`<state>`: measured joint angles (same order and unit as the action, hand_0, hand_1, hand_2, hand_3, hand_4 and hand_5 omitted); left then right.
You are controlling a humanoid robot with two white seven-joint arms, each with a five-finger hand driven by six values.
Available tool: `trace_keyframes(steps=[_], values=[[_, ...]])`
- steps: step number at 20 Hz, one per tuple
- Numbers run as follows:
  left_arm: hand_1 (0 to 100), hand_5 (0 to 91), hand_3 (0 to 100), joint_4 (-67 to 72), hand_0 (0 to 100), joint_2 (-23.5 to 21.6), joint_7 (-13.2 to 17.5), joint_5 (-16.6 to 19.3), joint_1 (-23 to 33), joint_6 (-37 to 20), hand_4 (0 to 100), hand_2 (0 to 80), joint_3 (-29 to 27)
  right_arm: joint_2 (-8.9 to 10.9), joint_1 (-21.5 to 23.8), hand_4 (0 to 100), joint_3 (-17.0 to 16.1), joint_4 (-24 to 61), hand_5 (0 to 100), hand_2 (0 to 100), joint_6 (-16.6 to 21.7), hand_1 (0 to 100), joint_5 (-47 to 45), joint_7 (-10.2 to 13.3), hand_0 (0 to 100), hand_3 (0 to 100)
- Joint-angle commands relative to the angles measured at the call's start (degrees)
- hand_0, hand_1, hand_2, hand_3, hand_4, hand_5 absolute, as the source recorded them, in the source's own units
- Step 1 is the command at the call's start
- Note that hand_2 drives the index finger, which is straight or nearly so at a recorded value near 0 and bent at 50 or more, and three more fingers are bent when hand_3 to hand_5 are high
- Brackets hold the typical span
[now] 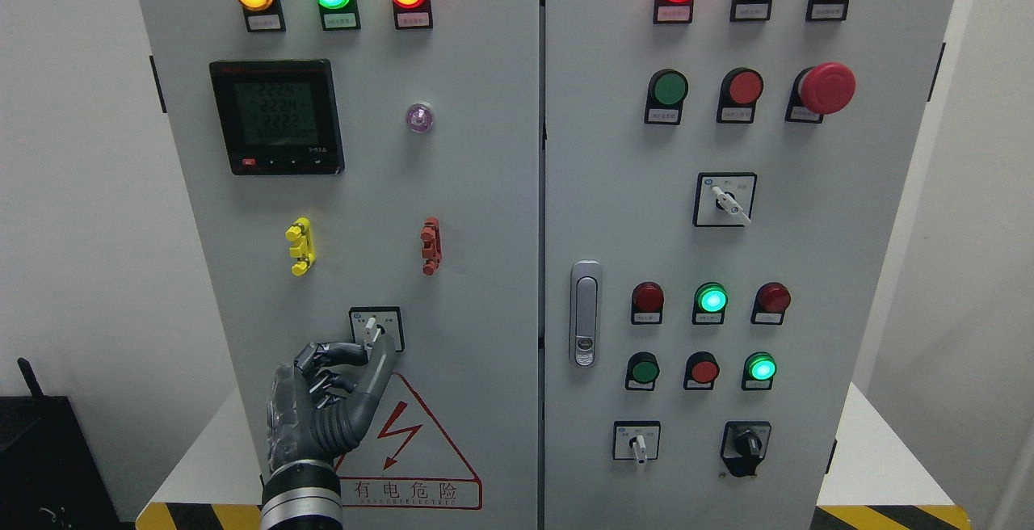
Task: Turn on light switch 1
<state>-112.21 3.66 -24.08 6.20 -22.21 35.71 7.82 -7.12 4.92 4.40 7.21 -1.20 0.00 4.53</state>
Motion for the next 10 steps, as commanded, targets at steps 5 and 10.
trace_keyframes(steps=[5,10], values=[[60,74.1,63,1.2,6,0.03,-0.01,0.04,-0.29,0.33,79,55.7,0.09,0.0,0.0,0,0.0,0.0,0,0,-0.03,0,-1.41,0.04,0,0],[61,74.2,63,1.73,15,0.12,-0.01,0.04,-1.25,0.33,80,56.2,0.09,0.0,0.0,0,0.0,0.0,0,0,-0.03,0,-1.41,0.04,0,0]])
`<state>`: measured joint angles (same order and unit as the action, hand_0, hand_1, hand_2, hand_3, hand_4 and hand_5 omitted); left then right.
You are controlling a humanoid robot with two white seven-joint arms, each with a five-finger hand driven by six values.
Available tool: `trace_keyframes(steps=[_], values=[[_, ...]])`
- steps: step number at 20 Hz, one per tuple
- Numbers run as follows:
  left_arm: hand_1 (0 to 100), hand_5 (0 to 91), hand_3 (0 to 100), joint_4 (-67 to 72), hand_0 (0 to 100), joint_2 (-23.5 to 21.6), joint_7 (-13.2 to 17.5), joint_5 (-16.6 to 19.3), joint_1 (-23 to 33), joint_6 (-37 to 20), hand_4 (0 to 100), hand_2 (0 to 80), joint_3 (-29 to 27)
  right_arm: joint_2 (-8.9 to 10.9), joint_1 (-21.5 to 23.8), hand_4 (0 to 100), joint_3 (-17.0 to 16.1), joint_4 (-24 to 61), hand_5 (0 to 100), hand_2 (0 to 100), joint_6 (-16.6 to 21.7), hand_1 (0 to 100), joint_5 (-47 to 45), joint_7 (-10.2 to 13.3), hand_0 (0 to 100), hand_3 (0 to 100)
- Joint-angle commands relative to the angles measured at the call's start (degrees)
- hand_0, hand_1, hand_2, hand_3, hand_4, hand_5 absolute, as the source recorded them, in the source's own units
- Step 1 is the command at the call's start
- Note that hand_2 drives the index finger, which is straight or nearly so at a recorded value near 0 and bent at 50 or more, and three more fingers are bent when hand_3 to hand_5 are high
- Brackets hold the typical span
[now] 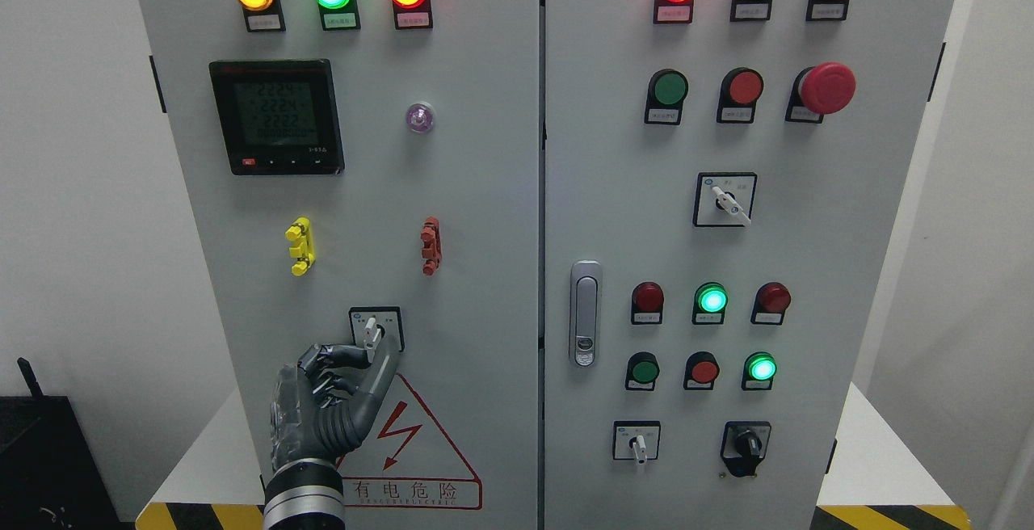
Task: Turn on light switch 1
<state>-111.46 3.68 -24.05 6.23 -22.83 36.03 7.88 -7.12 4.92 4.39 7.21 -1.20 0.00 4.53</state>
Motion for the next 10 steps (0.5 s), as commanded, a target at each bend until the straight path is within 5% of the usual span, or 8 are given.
trace_keyframes(steps=[1,10], values=[[62,74.2,63,1.06,17,0.01,-0.03,0.01,-0.63,0.01,80,56.2,0.03,0.0,0.0,0,0.0,0.0,0,0,-0.03,0,-1.41,0.04,0,0],[62,75.0,65,1.42,20,0.1,-0.12,0.01,-1.51,0.8,81,57.1,0.12,0.0,0.0,0,0.0,0.0,0,0,-0.03,0,-1.41,0.04,0,0]])
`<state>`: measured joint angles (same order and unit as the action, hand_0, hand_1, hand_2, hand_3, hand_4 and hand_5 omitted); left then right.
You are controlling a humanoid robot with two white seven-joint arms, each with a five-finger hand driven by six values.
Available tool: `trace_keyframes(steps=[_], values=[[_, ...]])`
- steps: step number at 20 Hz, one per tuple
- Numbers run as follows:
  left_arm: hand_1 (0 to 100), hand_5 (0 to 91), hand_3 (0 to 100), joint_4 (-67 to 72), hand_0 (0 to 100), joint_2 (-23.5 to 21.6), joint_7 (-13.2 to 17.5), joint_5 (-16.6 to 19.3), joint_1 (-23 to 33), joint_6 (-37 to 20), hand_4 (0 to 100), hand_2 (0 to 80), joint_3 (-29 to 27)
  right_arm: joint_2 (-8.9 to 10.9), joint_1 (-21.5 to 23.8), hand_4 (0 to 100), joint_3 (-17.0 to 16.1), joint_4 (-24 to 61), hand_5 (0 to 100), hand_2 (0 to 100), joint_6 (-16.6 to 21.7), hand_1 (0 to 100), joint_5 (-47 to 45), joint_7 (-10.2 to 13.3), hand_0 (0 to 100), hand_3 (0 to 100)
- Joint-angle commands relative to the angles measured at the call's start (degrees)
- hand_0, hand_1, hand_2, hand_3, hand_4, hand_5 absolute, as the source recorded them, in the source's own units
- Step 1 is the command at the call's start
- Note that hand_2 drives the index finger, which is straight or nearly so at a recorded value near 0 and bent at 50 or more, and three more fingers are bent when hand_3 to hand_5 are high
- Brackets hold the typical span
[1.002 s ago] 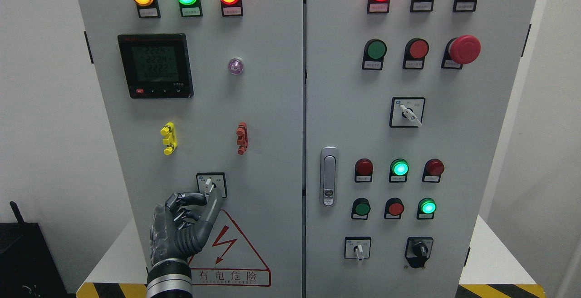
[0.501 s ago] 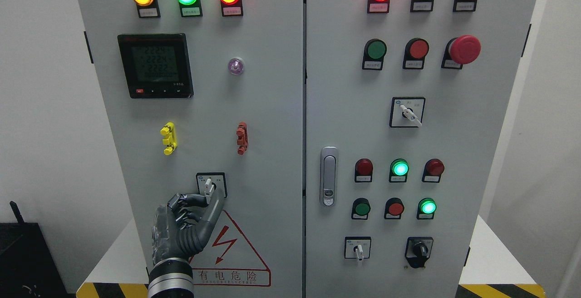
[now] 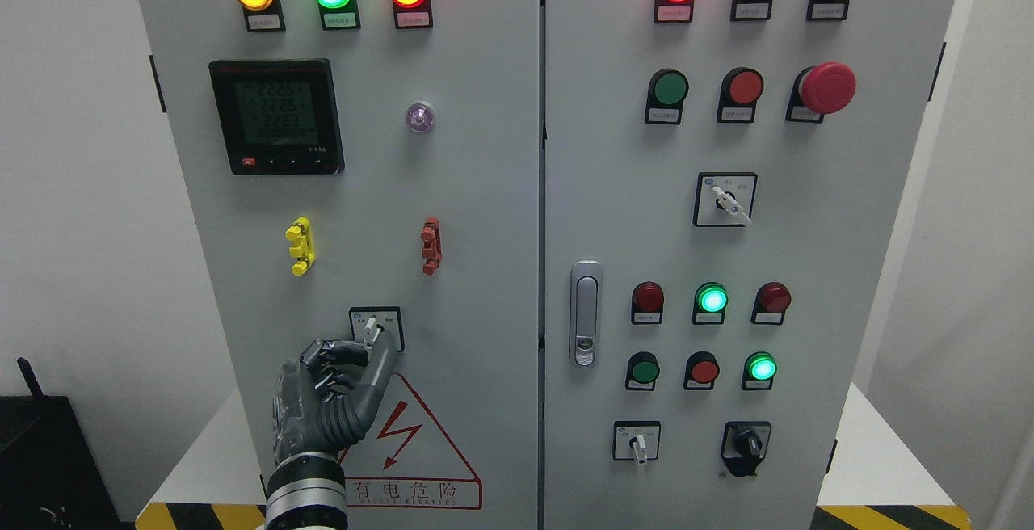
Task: Turn on light switch 1
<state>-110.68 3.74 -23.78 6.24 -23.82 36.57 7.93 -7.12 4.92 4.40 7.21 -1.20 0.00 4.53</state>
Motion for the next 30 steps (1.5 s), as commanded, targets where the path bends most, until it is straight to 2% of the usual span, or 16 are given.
trace_keyframes(steps=[1,11,16,30], values=[[62,75.2,65,0.64,20,0.04,-0.39,0.0,-0.53,0.25,81,57.4,0.07,0.0,0.0,0,0.0,0.0,0,0,-0.03,0,-1.41,0.04,0,0],[62,75.4,67,0.64,20,0.04,-0.39,0.0,-0.44,0.25,82,58.5,0.07,0.0,0.0,0,0.0,0.0,0,0,-0.03,0,-1.41,0.04,0,0],[65,76.2,67,0.64,32,-0.05,-0.39,0.0,-0.44,0.25,82,59.3,0.07,0.0,0.0,0,0.0,0.0,0,0,-0.03,0,-1.41,0.04,0,0],[64,77.7,67,0.55,42,-0.05,-0.39,-0.09,-0.44,0.17,82,60.8,0.15,0.0,0.0,0,0.0,0.0,0,0,-0.03,0,-1.41,0.04,0,0]])
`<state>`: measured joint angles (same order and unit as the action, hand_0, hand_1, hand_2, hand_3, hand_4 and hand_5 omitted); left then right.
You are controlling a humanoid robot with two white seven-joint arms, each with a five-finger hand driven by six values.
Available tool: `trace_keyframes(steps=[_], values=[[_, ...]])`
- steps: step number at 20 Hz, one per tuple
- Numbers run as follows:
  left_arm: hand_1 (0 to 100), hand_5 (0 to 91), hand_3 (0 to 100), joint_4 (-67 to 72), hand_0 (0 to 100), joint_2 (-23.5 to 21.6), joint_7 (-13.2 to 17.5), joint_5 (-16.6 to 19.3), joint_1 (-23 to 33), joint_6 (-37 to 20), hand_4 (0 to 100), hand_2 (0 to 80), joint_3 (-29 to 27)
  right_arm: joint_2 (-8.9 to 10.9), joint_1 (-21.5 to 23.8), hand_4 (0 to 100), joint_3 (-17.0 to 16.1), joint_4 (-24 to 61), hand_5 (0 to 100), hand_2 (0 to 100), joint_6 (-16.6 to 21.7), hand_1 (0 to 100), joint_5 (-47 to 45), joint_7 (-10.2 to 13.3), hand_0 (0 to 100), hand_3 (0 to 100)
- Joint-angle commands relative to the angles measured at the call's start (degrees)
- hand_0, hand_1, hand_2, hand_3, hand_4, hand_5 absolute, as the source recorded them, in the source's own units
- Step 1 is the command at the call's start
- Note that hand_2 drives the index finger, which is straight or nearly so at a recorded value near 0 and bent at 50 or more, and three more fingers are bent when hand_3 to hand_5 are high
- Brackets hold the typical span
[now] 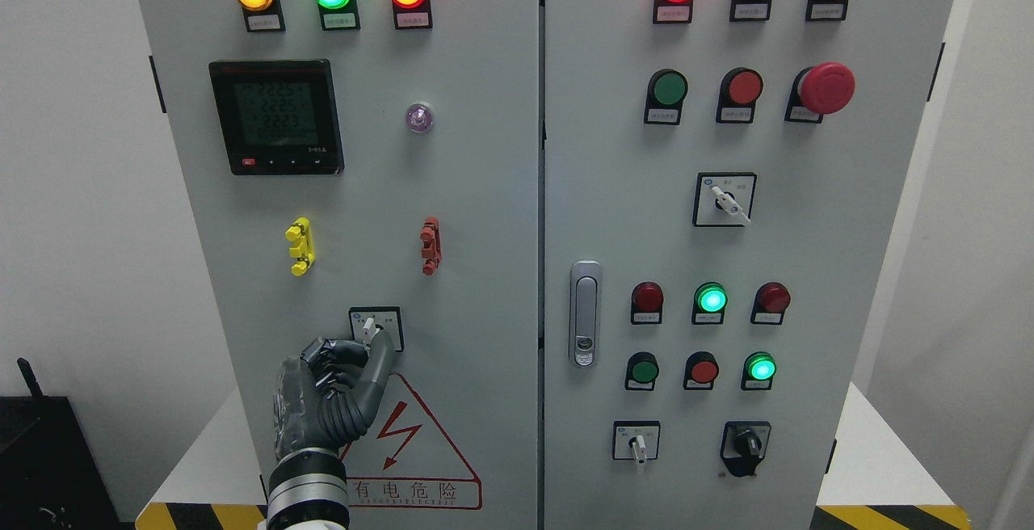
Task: Turn on light switch 1
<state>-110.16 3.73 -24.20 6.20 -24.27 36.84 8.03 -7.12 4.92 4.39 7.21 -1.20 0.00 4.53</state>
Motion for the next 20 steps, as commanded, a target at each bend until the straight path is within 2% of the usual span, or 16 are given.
trace_keyframes(steps=[1,12,20], values=[[64,77.7,67,0.03,42,-0.04,0.03,-0.04,0.01,-0.02,82,60.9,-0.03,0.0,0.0,0,0.0,0.0,0,0,-0.03,0,-1.41,0.05,0,0],[55,78.3,68,0.03,48,0.05,0.03,-0.04,0.01,-0.1,83,61.0,0.06,0.0,0.0,0,0.0,0.0,0,0,-0.03,0,-1.41,0.05,0,0],[53,78.5,69,0.03,51,0.05,0.11,-0.04,0.01,-0.1,83,61.0,0.15,0.0,0.0,0,0.0,0.0,0,0,-0.03,0,-1.41,0.05,0,0]])
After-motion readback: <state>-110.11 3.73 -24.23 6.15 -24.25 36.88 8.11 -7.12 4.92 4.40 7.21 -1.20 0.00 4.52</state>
